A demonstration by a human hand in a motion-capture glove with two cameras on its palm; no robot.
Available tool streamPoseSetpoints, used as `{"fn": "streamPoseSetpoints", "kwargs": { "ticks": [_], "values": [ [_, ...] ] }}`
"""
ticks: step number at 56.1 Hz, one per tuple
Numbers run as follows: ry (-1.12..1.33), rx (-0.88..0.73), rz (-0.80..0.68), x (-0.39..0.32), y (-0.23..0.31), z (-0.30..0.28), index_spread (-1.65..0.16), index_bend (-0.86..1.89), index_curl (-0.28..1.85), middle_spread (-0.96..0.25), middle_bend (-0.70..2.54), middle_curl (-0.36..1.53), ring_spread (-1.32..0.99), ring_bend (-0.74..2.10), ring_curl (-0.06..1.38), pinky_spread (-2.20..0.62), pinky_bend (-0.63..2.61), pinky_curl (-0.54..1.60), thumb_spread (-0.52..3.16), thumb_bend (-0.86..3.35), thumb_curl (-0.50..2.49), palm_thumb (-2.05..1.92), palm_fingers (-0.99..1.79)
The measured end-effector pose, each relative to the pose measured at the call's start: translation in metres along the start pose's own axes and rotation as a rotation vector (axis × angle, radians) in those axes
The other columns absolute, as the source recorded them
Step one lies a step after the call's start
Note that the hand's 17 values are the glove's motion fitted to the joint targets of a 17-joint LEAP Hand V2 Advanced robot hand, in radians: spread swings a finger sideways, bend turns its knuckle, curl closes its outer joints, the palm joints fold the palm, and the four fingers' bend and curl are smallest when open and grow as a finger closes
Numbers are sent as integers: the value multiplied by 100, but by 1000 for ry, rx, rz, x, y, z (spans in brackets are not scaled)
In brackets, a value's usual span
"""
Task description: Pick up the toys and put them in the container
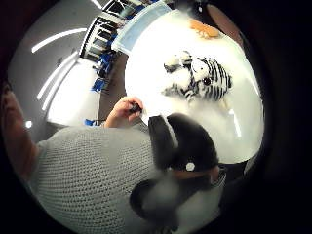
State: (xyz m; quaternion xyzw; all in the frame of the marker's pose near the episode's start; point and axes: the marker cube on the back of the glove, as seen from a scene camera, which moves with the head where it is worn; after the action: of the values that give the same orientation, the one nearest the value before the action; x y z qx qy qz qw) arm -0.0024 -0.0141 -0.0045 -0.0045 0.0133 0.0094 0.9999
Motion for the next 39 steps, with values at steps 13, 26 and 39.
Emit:
{"fn": "streamPoseSetpoints", "kwargs": {
  "ticks": [13,26,39],
  "values": [
    [59,-53,89,-6,-64,-4,-35,16,31,-16,18,20,-15,49,21,3,95,33,143,-1,18,-1,1],
    [98,-244,1,-22,-107,29,-32,15,31,-14,16,24,-10,51,23,2,102,35,140,-2,21,-2,-6],
    [202,-493,-26,-22,-85,100,-34,14,30,-13,15,25,-8,51,24,2,106,36,126,-1,25,2,-10]
  ]
}}
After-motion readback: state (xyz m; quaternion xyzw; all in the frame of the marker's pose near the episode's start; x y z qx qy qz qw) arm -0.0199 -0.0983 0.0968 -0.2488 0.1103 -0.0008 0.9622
